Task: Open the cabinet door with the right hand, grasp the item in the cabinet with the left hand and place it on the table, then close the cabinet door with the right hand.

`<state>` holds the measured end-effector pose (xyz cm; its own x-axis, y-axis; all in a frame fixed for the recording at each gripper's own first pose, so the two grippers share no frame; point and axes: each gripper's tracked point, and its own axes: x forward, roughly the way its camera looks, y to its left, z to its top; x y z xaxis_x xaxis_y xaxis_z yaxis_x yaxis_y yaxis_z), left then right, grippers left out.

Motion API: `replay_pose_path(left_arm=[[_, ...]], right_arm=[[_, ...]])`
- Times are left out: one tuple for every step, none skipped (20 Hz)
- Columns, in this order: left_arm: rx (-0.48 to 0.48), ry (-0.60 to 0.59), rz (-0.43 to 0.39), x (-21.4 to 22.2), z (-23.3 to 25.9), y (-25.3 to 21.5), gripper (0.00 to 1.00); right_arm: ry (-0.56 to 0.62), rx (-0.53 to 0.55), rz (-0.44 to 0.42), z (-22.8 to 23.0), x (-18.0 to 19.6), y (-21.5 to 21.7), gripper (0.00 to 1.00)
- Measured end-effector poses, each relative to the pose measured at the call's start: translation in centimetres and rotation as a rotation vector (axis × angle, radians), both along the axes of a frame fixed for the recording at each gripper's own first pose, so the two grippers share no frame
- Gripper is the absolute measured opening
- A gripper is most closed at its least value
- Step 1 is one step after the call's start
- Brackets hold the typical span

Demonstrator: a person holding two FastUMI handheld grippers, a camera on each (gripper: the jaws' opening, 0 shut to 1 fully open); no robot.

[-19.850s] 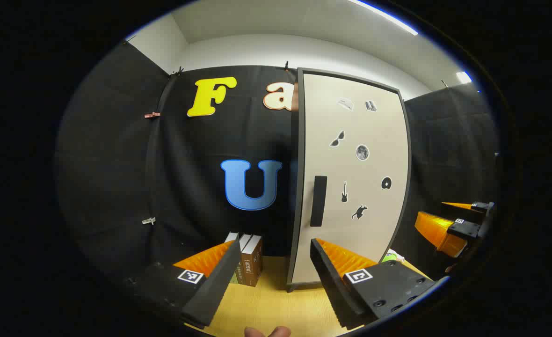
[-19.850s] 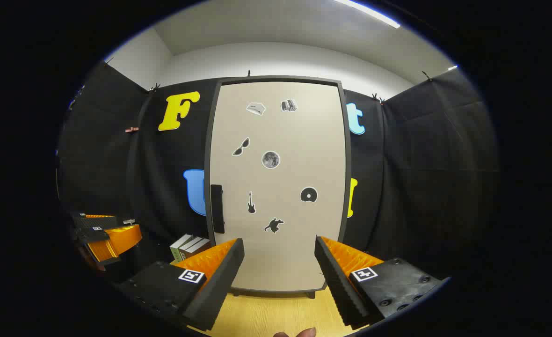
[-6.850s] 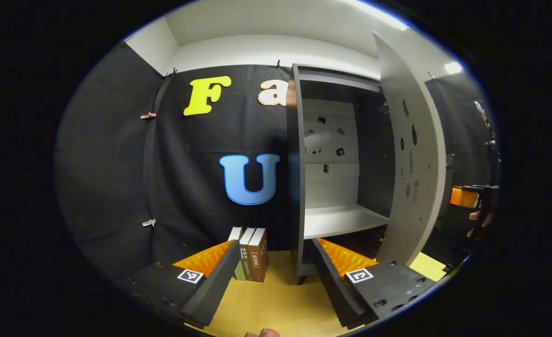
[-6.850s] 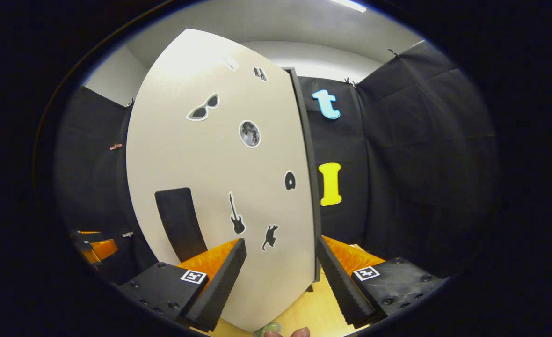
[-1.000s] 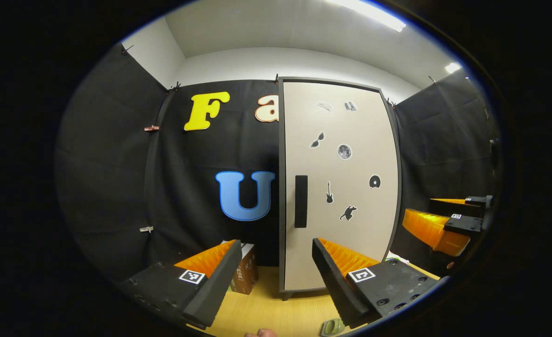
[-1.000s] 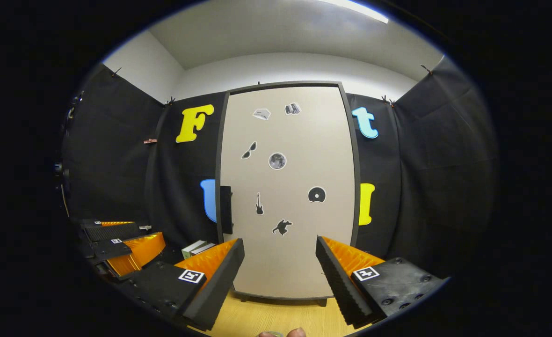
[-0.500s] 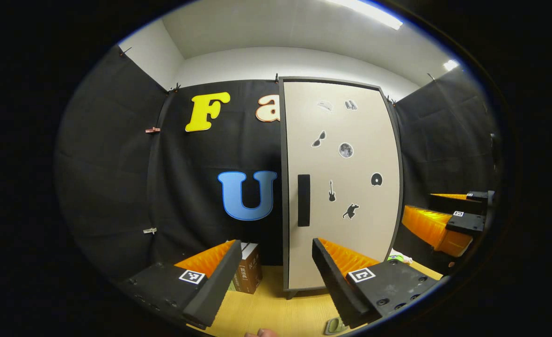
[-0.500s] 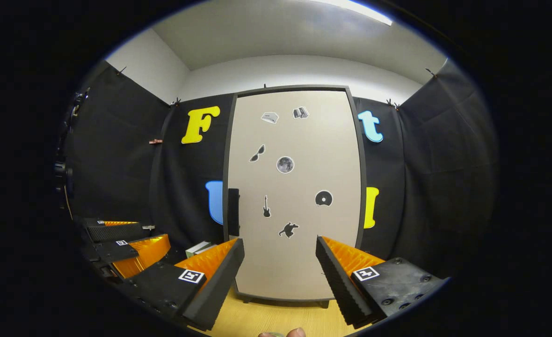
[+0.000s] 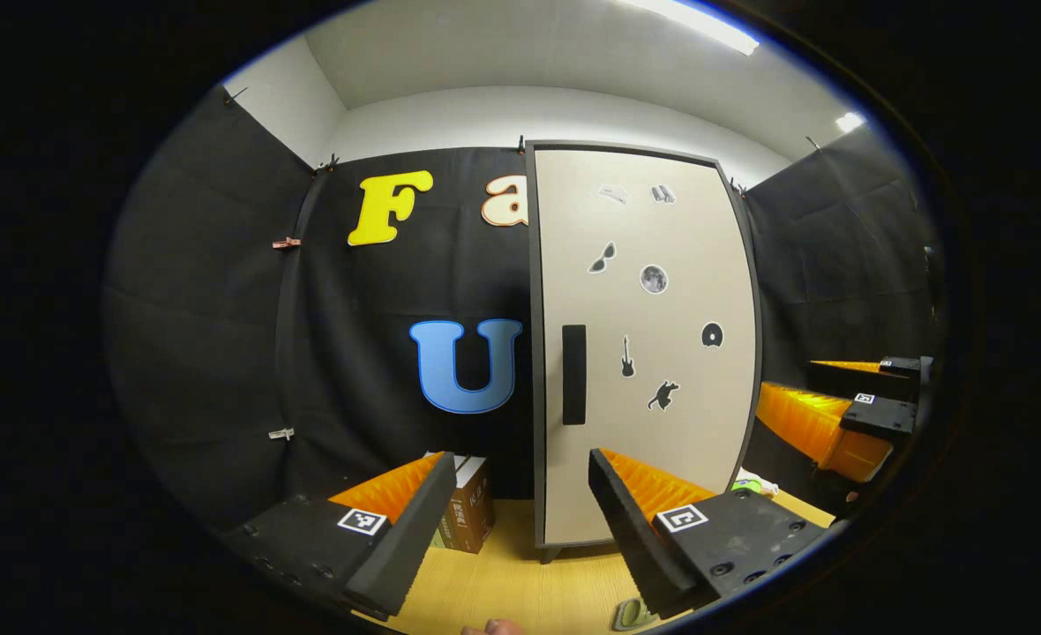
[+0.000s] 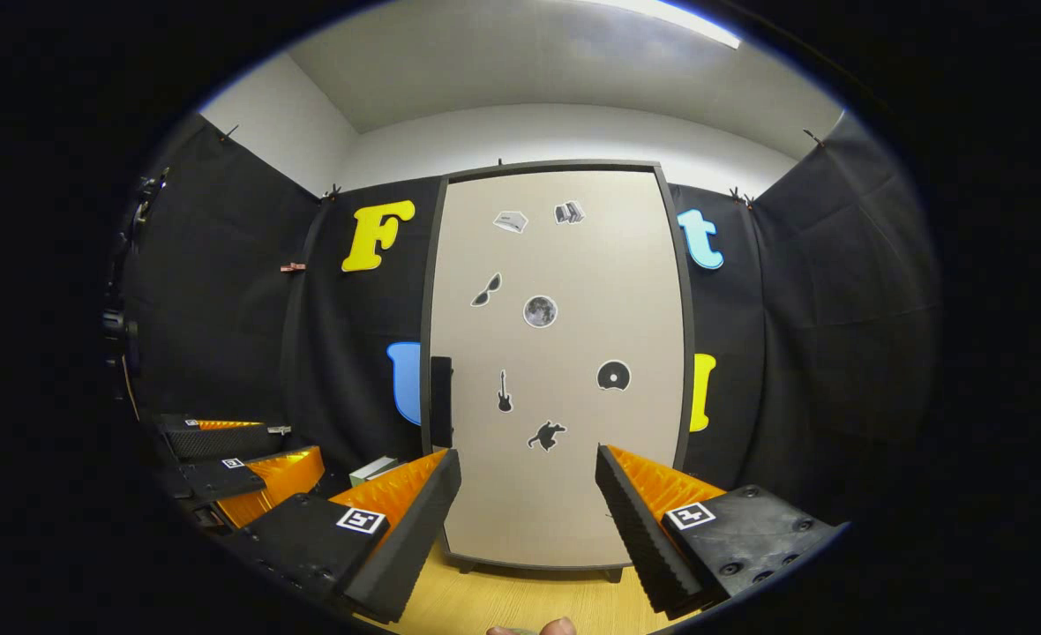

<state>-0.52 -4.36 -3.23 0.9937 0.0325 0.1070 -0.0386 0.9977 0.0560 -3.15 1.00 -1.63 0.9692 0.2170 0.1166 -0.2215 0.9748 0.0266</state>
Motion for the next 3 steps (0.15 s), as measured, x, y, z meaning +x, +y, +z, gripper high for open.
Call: replay_pose_path(left_arm=[[0.001, 0.001, 0.0, 0.03, 0.04, -0.04, 0.95], [0.002, 0.0, -0.002, 0.03, -0.01, -0.09, 0.95], [0.001, 0.001, -0.003, 0.14, 0.06, -0.07, 0.95]], right_arm=[[0.001, 0.001, -0.001, -0.05, 0.15, -0.07, 0.99], [0.002, 0.001, -0.001, -0.05, 0.24, -0.05, 0.99], [0.004, 0.002, -0.001, -0.19, 0.33, -0.05, 0.99]])
